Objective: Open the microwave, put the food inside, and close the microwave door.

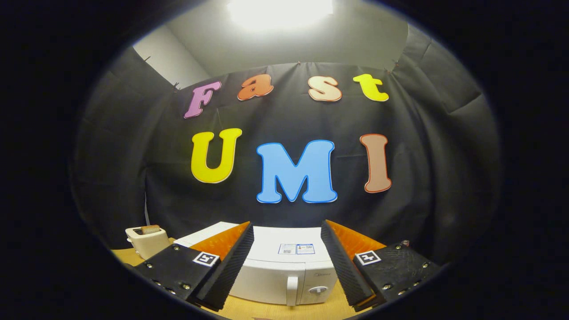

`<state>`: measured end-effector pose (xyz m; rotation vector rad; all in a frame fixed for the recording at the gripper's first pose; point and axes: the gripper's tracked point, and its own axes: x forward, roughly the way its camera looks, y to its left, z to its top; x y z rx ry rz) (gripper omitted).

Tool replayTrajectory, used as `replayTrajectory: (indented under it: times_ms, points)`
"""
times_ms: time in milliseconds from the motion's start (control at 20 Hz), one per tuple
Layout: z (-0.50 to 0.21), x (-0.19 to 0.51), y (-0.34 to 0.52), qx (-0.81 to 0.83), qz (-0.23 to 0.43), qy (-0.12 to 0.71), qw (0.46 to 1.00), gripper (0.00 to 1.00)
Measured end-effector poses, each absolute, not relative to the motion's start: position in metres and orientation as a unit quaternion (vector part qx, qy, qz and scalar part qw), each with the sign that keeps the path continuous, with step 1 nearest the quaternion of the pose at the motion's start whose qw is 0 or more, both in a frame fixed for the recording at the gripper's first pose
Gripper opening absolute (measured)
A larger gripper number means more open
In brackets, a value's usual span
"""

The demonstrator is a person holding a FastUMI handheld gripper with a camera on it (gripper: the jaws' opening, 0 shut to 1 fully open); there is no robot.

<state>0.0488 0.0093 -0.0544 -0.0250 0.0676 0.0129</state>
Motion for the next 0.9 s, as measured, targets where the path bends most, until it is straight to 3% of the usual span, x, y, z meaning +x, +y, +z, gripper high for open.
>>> replayTrajectory:
  times_ms: [350,750,900]
  points:
    - [-0.084,0.053,0.007,0.004,0.003,0.033,0.999,0.96]
    - [-0.185,0.058,-0.003,-0.011,0.001,0.063,0.998,0.96]
    - [-0.211,0.059,-0.005,-0.009,0.002,0.080,0.997,0.88]
